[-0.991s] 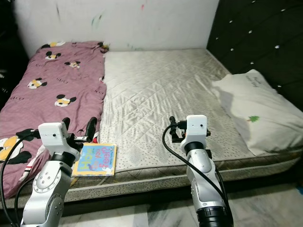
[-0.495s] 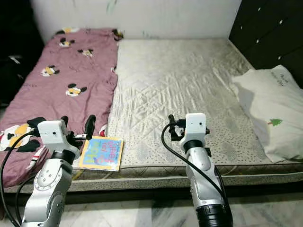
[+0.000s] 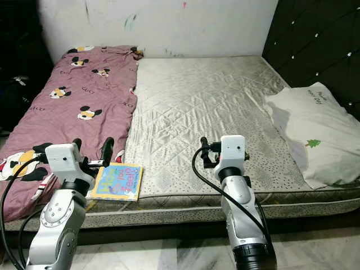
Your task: Clean up the room
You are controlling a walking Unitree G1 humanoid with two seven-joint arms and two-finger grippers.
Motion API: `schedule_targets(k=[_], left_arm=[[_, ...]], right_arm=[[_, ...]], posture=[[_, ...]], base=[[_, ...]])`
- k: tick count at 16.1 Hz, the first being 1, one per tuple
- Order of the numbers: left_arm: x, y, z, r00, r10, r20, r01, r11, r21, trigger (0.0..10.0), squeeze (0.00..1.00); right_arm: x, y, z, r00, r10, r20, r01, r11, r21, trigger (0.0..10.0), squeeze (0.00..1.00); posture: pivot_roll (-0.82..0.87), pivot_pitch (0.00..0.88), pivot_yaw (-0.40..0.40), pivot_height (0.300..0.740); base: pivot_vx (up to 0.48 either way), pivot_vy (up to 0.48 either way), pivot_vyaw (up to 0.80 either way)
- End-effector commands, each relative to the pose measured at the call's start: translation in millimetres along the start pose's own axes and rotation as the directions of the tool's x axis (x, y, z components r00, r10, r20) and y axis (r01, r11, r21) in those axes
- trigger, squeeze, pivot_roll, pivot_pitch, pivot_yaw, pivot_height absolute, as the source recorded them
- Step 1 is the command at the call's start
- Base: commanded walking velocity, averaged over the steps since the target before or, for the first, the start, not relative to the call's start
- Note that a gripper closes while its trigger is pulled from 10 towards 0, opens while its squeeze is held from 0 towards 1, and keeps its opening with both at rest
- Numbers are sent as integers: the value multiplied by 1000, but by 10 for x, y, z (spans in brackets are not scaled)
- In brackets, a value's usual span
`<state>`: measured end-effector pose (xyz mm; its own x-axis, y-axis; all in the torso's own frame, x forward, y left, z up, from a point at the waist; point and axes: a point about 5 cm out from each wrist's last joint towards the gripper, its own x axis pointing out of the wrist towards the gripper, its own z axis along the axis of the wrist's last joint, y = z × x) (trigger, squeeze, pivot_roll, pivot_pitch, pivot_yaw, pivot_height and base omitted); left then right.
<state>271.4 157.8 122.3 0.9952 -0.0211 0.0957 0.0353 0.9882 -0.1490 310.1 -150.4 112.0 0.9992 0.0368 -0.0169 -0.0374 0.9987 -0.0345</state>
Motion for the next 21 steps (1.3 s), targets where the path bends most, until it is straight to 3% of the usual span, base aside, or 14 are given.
schedule_targets(k=[1,4,6,8,13,18,21], left_arm=[[0,15,7,1000,4,-1,-4,1000,15,10000,0],[0,15,7,1000,4,-1,-4,1000,15,10000,0],[-198,266,-65,997,57,-46,-54,996,69,10000,0],[-296,336,-96,995,69,-66,-64,994,83,10000,0],[-249,308,-69,995,75,-60,-70,995,76,10000,0],[-202,227,-28,999,9,-34,-8,999,46,10000,0],[-207,192,-18,999,-18,-29,19,999,42,10000,0]], right_arm=[[4,-13,3,1000,-2,2,2,1000,-3,10000,0],[4,-13,3,1000,-2,2,2,1000,-3,10000,0],[-107,-92,-29,998,57,-2,-57,998,-33,10000,0],[-224,-150,-122,997,75,-34,-76,996,-46,10000,0],[-239,-92,-95,994,105,-23,-106,993,-55,10000,0],[-230,-68,-86,993,113,-19,-114,992,-60,10000,0],[-227,-59,-87,993,116,-20,-117,991,-64,10000,0]], posture=[[-47,5,4,740],[-47,5,4,740],[-43,0,6,740],[-42,0,4,740],[-44,0,8,740],[-45,0,7,740],[-46,2,6,740]], base=[[0,0,0],[0,0,0],[0,0,0],[0,0,0],[0,0,0],[0,0,0],[381,0,0]])
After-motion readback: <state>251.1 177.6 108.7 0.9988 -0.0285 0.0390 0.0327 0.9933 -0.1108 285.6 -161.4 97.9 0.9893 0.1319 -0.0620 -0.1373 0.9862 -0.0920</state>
